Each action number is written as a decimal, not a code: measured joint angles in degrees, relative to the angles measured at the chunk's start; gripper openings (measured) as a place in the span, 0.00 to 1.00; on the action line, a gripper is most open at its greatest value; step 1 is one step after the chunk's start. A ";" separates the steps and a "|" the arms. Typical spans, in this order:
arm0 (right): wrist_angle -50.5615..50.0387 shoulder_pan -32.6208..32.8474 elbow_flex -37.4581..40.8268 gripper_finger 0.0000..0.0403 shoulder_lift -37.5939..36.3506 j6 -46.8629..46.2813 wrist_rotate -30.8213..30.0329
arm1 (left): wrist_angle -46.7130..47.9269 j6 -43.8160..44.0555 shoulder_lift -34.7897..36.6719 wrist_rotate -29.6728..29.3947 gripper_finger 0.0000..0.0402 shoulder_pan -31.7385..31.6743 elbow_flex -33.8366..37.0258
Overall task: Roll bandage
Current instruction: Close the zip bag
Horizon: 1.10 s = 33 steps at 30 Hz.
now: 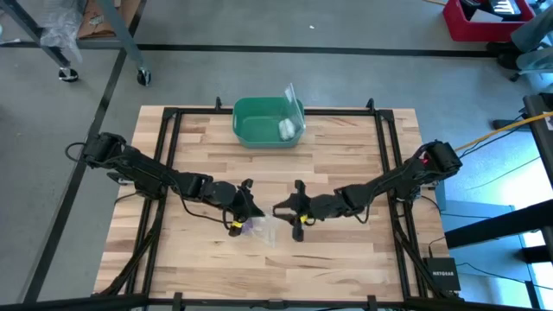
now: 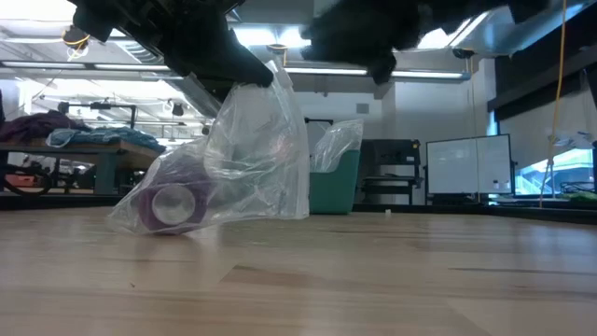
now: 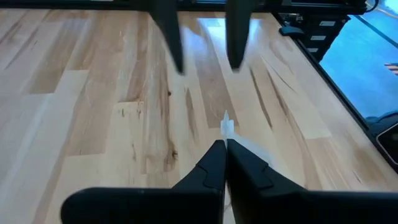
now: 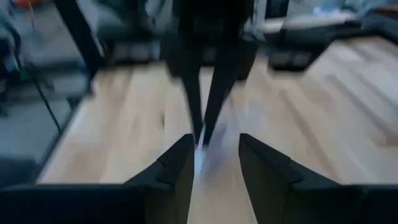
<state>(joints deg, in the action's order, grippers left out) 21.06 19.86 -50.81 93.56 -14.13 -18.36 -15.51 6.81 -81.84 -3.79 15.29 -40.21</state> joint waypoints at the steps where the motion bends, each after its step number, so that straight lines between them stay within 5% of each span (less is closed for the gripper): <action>1: 1.60 -0.02 -0.17 0.32 -0.04 -0.53 -0.09 | -0.05 0.00 0.00 -0.07 0.00 0.00 0.00; 8: -0.06 0.06 -1.26 0.33 0.06 -1.96 3.99 | -0.17 -1.05 0.00 -0.52 0.00 0.00 0.00; 33: 6.53 0.00 -1.26 0.17 6.12 -4.93 0.95 | -1.96 -0.24 0.00 -0.50 0.00 0.00 0.00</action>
<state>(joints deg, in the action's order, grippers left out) 27.59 19.86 -52.07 99.68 -19.06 -17.42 -17.47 6.57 -81.84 -4.29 15.29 -40.21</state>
